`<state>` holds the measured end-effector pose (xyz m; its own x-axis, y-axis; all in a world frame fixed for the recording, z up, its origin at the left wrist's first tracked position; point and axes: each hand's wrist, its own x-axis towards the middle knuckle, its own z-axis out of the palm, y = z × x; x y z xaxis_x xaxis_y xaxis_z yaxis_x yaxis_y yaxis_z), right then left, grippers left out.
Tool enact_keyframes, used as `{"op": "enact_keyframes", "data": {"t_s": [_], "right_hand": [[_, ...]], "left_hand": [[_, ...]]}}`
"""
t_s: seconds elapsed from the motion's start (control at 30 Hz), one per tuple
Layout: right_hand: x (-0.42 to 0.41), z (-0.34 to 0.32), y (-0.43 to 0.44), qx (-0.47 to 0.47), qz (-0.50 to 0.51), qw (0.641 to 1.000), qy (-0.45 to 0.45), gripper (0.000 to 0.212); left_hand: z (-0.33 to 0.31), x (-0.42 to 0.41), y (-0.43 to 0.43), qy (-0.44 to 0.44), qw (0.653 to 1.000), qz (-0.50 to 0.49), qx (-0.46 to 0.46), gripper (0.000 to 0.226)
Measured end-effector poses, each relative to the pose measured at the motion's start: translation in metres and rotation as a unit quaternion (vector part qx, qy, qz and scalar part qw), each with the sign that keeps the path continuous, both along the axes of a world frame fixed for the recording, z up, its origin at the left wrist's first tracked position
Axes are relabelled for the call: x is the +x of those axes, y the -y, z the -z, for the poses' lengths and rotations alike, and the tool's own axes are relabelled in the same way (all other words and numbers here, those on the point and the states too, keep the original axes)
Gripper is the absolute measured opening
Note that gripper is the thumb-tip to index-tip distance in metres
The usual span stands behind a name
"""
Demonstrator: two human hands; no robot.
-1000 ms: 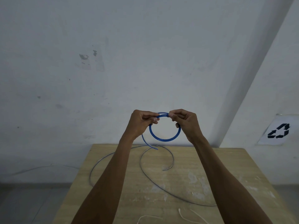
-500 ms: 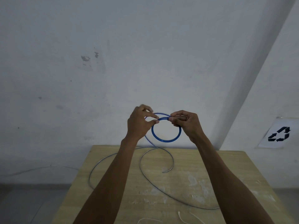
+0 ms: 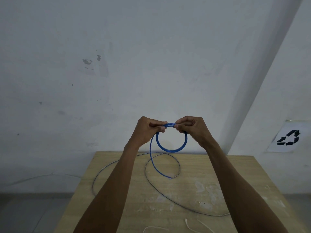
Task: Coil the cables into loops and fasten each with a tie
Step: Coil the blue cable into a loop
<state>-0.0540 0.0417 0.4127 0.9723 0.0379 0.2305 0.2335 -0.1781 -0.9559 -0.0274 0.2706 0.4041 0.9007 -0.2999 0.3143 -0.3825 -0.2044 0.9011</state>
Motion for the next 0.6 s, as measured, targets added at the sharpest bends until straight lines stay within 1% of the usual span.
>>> {"op": "enact_keyframes", "data": {"t_s": [0.13,0.27,0.43,0.6], "right_hand": [[-0.001,-0.007,0.000,-0.041,-0.025,0.999,-0.002,0.014],[-0.001,-0.011,0.000,-0.083,-0.029,0.996,0.013,0.016],[-0.004,-0.013,0.000,-0.071,-0.035,0.997,0.018,0.014],[-0.005,-0.008,-0.006,-0.061,-0.004,0.998,0.034,0.017]], "left_hand": [[-0.003,0.000,-0.003,-0.001,1.000,0.014,0.003,0.024],[-0.007,-0.002,-0.004,-0.006,1.000,0.024,0.001,0.023],[-0.007,-0.007,-0.003,-0.007,0.999,0.026,-0.023,0.023],[-0.003,-0.009,-0.001,-0.024,0.997,0.005,-0.070,0.022]]}}
